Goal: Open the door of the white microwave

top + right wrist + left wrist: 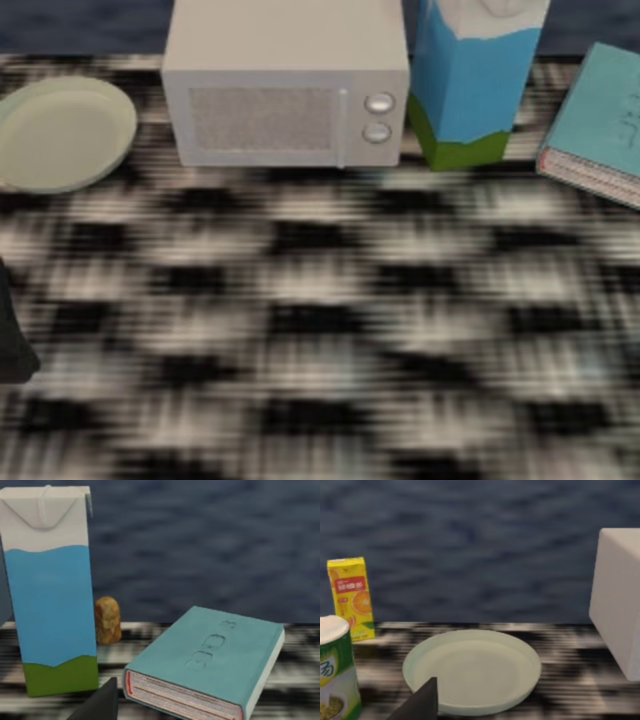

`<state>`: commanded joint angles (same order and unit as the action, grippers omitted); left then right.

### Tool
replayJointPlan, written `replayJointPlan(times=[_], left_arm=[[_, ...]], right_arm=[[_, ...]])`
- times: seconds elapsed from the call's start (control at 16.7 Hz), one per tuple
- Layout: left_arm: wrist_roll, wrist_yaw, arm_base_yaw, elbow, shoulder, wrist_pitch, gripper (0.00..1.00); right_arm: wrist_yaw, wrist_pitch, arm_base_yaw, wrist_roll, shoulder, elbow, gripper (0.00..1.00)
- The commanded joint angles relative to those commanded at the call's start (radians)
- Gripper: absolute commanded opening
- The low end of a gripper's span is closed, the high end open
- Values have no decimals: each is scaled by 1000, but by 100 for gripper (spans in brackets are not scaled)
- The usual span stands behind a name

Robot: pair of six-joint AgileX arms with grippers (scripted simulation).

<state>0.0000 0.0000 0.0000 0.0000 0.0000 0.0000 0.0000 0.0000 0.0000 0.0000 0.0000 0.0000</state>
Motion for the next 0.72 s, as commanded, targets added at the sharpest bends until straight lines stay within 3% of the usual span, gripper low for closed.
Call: replayJointPlan(times=[0.36, 0.72], left_arm=[[-32, -11, -40, 102, 98, -55, 100], [-156, -73, -183, 546, 534, -292, 100]], right_arm=[[0, 0, 0, 0, 0, 0, 100], [0, 0, 0, 0, 0, 0, 100]])
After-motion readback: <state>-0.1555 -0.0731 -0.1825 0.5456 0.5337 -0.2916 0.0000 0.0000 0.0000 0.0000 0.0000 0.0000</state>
